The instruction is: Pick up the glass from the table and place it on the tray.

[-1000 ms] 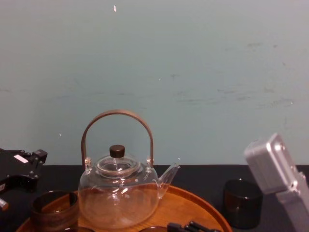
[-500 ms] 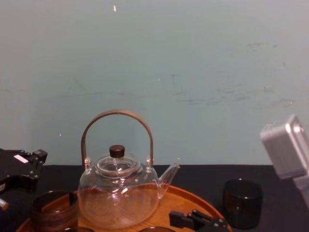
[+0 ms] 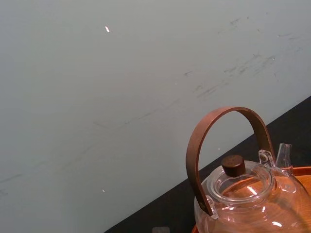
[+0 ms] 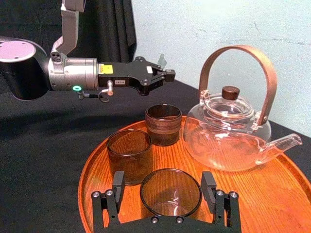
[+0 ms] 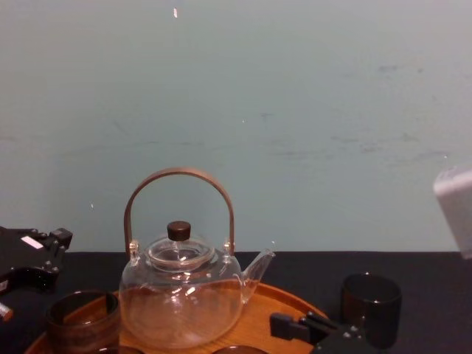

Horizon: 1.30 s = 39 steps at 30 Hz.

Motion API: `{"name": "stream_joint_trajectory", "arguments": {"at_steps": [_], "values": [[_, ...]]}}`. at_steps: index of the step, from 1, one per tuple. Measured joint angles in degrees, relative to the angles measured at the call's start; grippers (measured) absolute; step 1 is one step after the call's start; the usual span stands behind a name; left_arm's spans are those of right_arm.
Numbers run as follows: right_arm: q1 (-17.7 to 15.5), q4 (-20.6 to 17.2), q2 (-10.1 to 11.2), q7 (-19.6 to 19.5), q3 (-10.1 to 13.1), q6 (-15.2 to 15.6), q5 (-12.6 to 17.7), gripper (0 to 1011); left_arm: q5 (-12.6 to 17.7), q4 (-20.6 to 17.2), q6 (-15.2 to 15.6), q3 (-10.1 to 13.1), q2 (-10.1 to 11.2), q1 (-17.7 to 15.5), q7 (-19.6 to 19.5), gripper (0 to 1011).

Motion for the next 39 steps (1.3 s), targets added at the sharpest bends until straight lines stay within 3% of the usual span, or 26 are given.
{"name": "stream_joint_trajectory", "arguments": {"at_steps": [19,31,39], "values": [[-2.03,-2.76,2.65,-0.91,2.34,-0.68,2.13,1003,0.00,0.00,0.00,0.00,0.00,0.00,0.00,0],[-6.02,-5.01,4.99,-4.03,6.92,-1.08,3.27,1003,0.00,0.00,0.00,0.00,0.00,0.00,0.00,0],[-6.92,-4.25,5.01,-5.97,9.62,-1.61,3.18,1003,0.00,0.00,0.00,0.00,0.00,0.00,0.00,0]]}}
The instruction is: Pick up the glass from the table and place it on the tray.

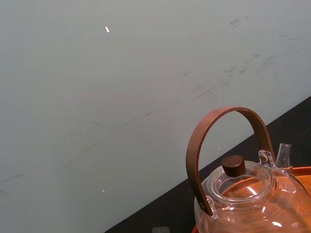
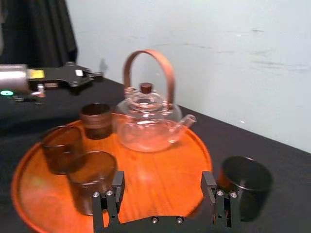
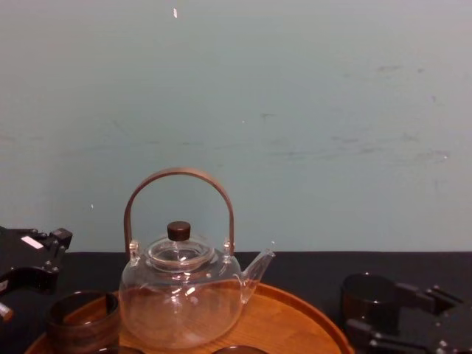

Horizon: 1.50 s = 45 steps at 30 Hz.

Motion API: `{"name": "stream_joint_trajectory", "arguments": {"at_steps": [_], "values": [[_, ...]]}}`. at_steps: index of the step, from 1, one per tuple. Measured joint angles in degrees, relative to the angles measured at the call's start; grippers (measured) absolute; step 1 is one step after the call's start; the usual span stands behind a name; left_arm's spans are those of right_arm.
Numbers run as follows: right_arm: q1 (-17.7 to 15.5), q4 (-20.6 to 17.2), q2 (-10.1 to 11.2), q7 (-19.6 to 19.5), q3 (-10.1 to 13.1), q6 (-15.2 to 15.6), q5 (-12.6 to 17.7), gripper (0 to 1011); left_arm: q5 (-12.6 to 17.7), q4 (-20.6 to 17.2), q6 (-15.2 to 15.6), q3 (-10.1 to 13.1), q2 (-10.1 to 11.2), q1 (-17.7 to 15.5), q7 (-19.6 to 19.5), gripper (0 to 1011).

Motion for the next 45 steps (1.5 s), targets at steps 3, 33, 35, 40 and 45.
{"name": "stream_joint_trajectory", "arguments": {"at_steps": [3,33,35,40,45], "values": [[0.26,1.11,-0.51,-0.79,0.77,-0.03,-0.46,1003,0.00,0.00,0.00,0.00,0.00,0.00,0.00,0],[8.30,14.55,-6.37,-2.62,4.51,0.69,-2.95,1002,0.00,0.00,0.00,0.00,0.00,0.00,0.00,0],[8.53,15.05,-6.59,-2.40,4.63,0.70,-2.79,1003,0.00,0.00,0.00,0.00,0.00,0.00,0.00,0],[9.22,16.13,-7.03,-1.81,4.71,0.83,-2.51,1003,0.00,0.00,0.00,0.00,0.00,0.00,0.00,0],[10.37,17.72,-7.43,-0.96,4.54,1.06,-2.16,1003,0.00,0.00,0.00,0.00,0.00,0.00,0.00,0]]}}
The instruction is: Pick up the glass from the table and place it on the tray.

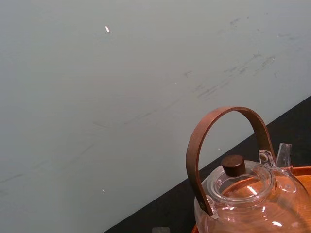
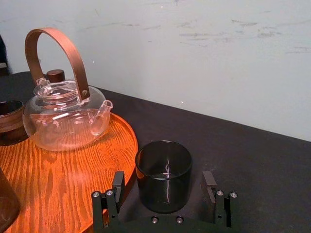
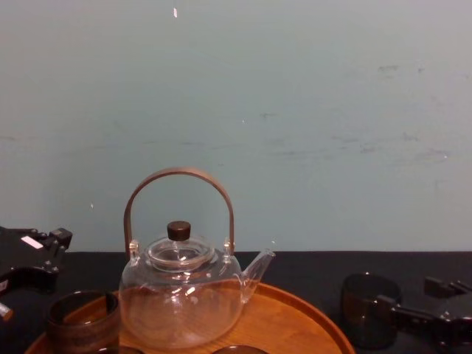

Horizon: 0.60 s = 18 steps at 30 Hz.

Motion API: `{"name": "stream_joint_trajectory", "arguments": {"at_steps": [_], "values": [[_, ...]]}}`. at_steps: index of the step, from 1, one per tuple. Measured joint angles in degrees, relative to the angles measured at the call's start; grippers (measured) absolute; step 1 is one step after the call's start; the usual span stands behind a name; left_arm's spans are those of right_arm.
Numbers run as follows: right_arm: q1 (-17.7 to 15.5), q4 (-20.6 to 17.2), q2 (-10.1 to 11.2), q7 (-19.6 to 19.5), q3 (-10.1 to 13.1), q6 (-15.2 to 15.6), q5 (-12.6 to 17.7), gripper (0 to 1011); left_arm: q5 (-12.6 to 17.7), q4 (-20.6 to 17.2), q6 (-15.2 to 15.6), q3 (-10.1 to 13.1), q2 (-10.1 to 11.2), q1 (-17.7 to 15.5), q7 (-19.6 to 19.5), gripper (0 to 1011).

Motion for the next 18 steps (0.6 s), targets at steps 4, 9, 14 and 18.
{"name": "stream_joint_trajectory", "arguments": {"at_steps": [4,9,14,18], "values": [[1.08,1.40,-0.31,0.59,-0.41,0.10,0.11,1003,0.00,0.00,0.00,0.00,0.00,0.00,0.00,0],[2.93,3.70,-0.75,1.15,-1.19,0.07,-0.13,1002,0.00,0.00,0.00,0.00,0.00,0.00,0.00,0],[4.81,6.19,-1.29,1.78,-1.96,-0.26,-0.77,1003,0.00,0.00,0.00,0.00,0.00,0.00,0.00,0],[6.19,8.09,-1.79,2.31,-2.55,-0.68,-1.11,1003,0.00,0.00,0.00,0.00,0.00,0.00,0.00,0]]}}
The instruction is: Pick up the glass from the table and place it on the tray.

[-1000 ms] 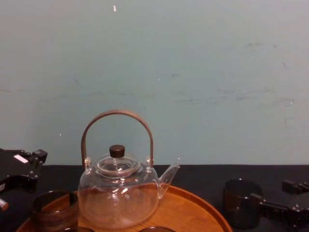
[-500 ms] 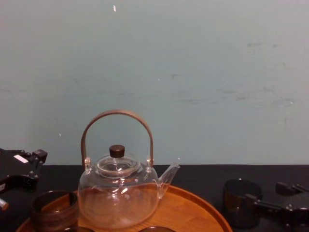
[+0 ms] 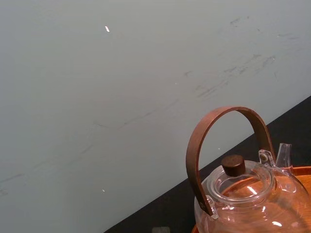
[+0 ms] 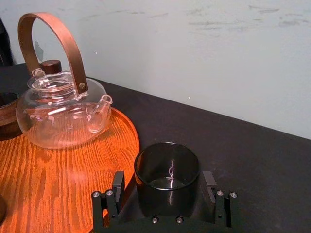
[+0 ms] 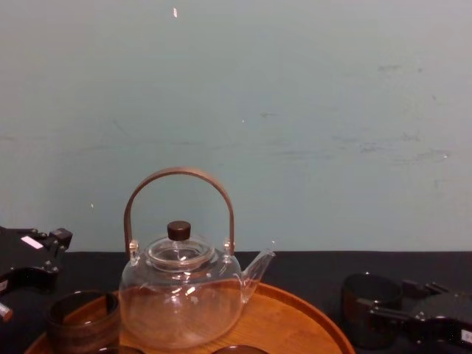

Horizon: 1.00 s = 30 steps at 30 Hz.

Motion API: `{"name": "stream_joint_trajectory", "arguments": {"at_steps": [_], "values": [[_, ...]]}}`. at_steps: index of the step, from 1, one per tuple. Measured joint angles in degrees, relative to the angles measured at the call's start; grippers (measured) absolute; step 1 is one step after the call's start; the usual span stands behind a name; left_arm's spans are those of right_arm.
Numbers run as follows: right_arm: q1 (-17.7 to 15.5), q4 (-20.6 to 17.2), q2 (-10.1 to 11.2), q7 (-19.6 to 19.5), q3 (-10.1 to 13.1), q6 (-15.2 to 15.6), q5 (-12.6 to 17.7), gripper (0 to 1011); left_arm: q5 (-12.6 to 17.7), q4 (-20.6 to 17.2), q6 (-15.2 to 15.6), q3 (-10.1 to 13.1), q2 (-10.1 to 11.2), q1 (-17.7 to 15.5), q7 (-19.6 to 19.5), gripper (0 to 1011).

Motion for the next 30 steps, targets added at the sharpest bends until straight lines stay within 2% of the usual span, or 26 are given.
{"name": "stream_joint_trajectory", "arguments": {"at_steps": [16,30], "values": [[5.18,7.97,-2.41,0.67,-1.58,-2.12,-2.08,1002,0.00,0.00,0.00,0.00,0.00,0.00,0.00,0],[4.93,7.57,-2.25,0.62,-1.55,-2.09,-2.04,1002,0.00,0.00,0.00,0.00,0.00,0.00,0.00,0]]}}
